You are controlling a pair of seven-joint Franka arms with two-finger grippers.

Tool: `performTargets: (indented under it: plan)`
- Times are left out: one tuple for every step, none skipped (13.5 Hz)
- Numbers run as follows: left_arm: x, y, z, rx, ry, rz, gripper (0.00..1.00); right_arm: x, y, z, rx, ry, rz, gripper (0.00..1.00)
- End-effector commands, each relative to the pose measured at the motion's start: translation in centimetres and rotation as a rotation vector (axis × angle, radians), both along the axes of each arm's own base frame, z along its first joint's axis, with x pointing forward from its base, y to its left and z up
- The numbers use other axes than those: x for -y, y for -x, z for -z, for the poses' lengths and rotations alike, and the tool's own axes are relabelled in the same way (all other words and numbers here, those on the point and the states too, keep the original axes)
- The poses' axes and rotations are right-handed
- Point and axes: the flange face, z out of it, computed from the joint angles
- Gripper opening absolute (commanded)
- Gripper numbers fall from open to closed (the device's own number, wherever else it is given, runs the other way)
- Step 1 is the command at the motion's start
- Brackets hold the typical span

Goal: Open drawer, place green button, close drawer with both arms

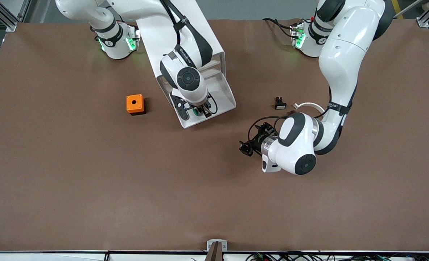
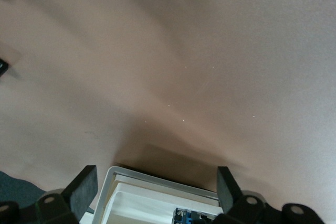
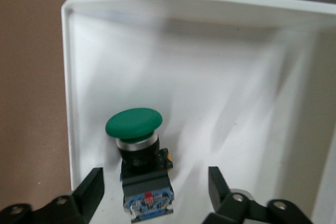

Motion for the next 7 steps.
performTargets:
  plan:
    - [0.2,0.3,-0.7,0.055,0.040,0.100,1.00,1.4,-2.6,-6.4,-0.046,-0.020,0.032,1.00]
    - [1.0,0.7,-0.3,0.080,0.066,0.157,1.00,2.2,-3.7,-9.0,-0.075,-0.014,0.028,1.00]
    - [1.8,1.1,0.0,0.116,0.079,0.219,1.00,3.4,-5.0,-11.6,-0.105,-0.005,0.030,1.00]
    - [2.7,1.5,0.2,0.144,0.068,0.265,1.00,4.6,-5.9,-13.6,-0.130,0.000,0.034,1.00]
    - [4.3,2.4,0.3,0.156,0.050,0.300,1.00,5.7,-6.7,-15.9,-0.142,-0.001,0.040,1.00]
    - [5.6,3.0,0.4,0.171,0.049,0.317,1.00,7.0,-7.3,-17.9,-0.151,-0.001,0.046,1.00]
    - [6.3,3.1,0.5,0.195,0.052,0.317,1.00,8.4,-7.6,-19.7,-0.148,-0.006,0.056,1.00]
